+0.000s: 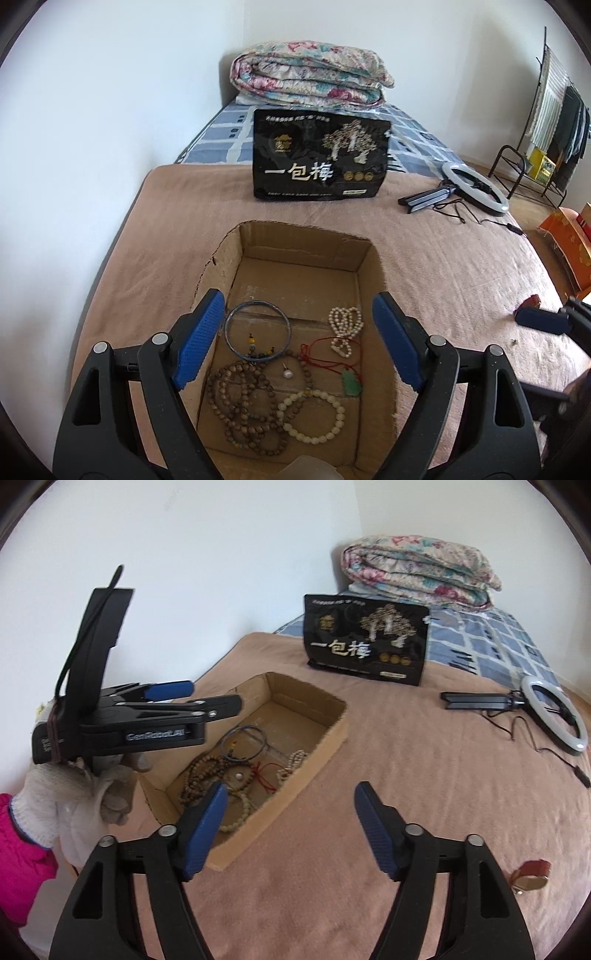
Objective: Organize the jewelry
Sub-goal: 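Move both open tools back toward the pearl earring and red watch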
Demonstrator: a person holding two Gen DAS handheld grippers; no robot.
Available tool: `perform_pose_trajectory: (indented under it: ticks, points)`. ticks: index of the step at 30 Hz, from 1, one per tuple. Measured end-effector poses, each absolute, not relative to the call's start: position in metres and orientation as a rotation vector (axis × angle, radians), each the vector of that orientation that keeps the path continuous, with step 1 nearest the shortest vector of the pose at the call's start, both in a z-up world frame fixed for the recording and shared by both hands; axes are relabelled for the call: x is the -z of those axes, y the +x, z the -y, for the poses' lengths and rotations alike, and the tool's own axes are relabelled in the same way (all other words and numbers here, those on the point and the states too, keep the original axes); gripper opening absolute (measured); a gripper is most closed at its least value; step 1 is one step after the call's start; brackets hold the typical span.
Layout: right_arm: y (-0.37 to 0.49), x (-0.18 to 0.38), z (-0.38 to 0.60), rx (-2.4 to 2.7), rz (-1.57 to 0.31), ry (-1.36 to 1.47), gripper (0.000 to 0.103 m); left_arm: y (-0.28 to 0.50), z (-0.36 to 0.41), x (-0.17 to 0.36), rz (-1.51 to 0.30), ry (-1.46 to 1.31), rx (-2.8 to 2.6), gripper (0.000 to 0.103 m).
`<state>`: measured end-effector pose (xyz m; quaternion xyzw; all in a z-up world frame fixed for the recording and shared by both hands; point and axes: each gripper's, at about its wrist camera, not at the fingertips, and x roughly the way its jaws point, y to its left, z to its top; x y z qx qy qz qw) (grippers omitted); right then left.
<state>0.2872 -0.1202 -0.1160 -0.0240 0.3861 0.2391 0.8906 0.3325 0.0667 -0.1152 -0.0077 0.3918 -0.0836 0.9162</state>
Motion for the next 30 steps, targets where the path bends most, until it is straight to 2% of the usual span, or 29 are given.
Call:
perform_pose_trajectory:
  ticks: [8,13,30]
  points:
    - [0.276,0.108,0.168,-0.4,-0.771,-0.038,0.075,0.311,-0.04,0.104,-0.779,-0.01,0.223,0.085]
    - [0.268,0.106,0.206,-0.32,-0.758,-0.029,0.079,0.298,-0.016,0.103,-0.775,-0.021,0.269,0.085]
    - [0.251,0.126,0.34,-0.06,-0.796,0.028,0.08,0.265,0.094,0.126,-0.801,0.015,0.478,0.085]
